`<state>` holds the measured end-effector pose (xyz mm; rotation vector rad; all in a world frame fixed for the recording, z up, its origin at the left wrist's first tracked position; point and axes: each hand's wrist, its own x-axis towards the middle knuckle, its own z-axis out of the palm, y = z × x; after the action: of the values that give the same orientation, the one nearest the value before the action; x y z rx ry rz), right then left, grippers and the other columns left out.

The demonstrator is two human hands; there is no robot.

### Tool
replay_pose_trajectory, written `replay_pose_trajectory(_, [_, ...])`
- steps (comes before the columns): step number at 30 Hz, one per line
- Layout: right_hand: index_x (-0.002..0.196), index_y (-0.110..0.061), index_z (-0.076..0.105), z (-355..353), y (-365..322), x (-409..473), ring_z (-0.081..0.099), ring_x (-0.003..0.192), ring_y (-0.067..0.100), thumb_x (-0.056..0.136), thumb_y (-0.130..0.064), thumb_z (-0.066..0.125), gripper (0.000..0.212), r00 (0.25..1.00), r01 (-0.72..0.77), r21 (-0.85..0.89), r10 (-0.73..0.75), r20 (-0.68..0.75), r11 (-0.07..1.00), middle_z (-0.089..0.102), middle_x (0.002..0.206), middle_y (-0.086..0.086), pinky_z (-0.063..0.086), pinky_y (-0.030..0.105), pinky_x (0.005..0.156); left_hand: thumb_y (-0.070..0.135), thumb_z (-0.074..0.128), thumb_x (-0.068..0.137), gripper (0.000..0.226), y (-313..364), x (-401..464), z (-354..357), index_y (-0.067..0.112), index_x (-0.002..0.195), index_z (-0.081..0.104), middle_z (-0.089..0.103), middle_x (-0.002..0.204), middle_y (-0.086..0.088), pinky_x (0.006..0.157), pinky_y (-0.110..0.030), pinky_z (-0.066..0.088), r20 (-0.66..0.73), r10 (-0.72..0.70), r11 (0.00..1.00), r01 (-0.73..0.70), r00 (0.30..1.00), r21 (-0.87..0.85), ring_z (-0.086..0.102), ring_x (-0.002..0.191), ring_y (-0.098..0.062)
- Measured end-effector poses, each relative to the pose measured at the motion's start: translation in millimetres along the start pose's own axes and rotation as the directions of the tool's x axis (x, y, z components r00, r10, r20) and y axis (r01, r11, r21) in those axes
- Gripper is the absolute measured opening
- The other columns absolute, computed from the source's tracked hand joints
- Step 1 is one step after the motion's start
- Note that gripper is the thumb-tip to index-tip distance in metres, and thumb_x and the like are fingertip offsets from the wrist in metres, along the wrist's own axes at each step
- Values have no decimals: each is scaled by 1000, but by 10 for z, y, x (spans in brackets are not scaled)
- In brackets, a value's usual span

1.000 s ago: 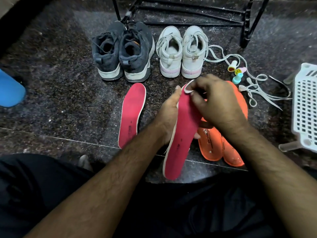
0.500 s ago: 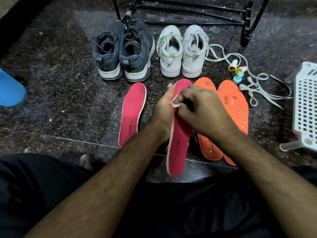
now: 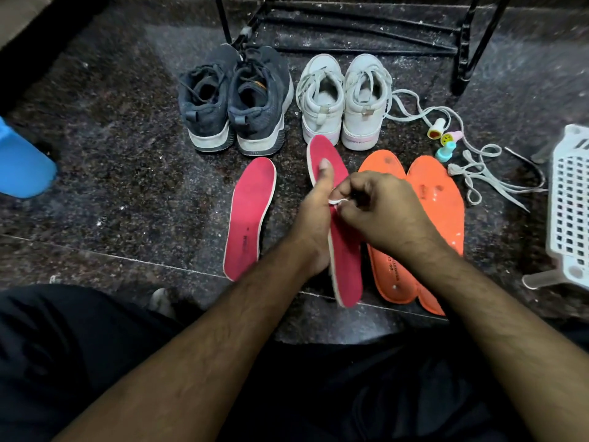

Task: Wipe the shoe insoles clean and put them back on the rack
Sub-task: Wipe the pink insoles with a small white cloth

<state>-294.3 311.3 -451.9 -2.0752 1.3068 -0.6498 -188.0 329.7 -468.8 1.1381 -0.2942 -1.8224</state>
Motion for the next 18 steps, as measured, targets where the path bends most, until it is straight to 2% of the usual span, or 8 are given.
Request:
replay_pose_trajectory(2, [84, -20, 74, -21, -62, -60, 58, 62, 2, 77, -5, 68, 18, 990, 0, 90, -13, 139, 996, 68, 72, -9, 48, 20, 67, 85, 39, 83, 85, 81, 25, -38, 7, 68, 67, 67, 73, -14, 76, -36, 58, -78, -15, 1000, 14, 997, -17, 69, 69, -26])
replay_pose_trajectory(4, [84, -22, 76, -21, -76, -115, 56, 62, 1, 78, -6, 69, 18, 982, 20, 55, -30, 189, 998, 65, 72, -11, 42, 12, 64, 92, 31, 78, 94, 163, 12, -74, 7, 64, 68, 66, 69, -15, 69, -34, 59, -23, -9, 999, 8, 1000, -48, 68, 64, -25])
replay_pose_trajectory(7, [87, -21, 76, -39, 5, -80, 57, 65, 6, 79, -5, 68, 19, 1000, 3, -61, -3, 0, 998, 63, 81, -7, 42, 14, 70, 89, 17, 83, 98, 108, -32, -6, 13, 63, 76, 71, 73, -11, 71, -32, 55, 85, -4, 1000, 5, 996, -18, 70, 68, -23])
replay_pose_trajectory(9, [90, -18, 75, -54, 29, -8, 57, 64, 11, 80, -5, 66, 19, 994, -11, -98, 0, -106, 995, 63, 86, -2, 44, 21, 72, 77, 14, 94, 94, 18, -36, 44, 16, 66, 78, 73, 75, -8, 69, -29, 53, 106, 3, 1000, 0, 994, -29, 71, 67, -20])
replay_pose_trajectory(11, [90, -19, 75, -19, 8, 23, 58, 70, 11, 79, -7, 67, 19, 990, 34, -91, -46, -131, 995, 65, 85, -2, 42, 19, 74, 67, 20, 99, 82, 2, -21, 30, 13, 76, 77, 72, 82, -10, 71, -28, 55, 117, 38, 994, -25, 992, -109, 70, 72, -21])
replay_pose_trajectory(13, [86, -23, 75, 3, -47, -16, 61, 71, 9, 78, -8, 67, 18, 998, 56, 24, -56, -30, 998, 69, 82, -6, 46, 20, 71, 67, 26, 98, 73, 76, 30, -64, 12, 77, 68, 64, 79, -10, 72, -30, 53, 49, 98, 982, -89, 994, -168, 64, 71, -22])
replay_pose_trajectory(15, [84, -24, 75, 0, -68, -78, 60, 66, 5, 78, -8, 68, 19, 991, 35, 97, -47, 124, 995, 69, 78, -8, 48, 22, 68, 76, 24, 94, 86, 178, 80, -140, 7, 70, 70, 60, 73, -14, 67, -32, 52, -34, 109, 980, -113, 993, -162, 60, 65, -26])
replay_pose_trajectory(18, [81, -25, 75, -4, 25, -79, 59, 68, 3, 78, -8, 70, 18, 992, -11, 1, 11, 125, 1000, 69, 76, -11, 46, 21, 70, 86, 18, 86, 99, 214, 104, -133, 1, 93, 68, 67, 71, -15, 69, -34, 55, -150, 109, 984, -128, 983, -122, 66, 65, -26])
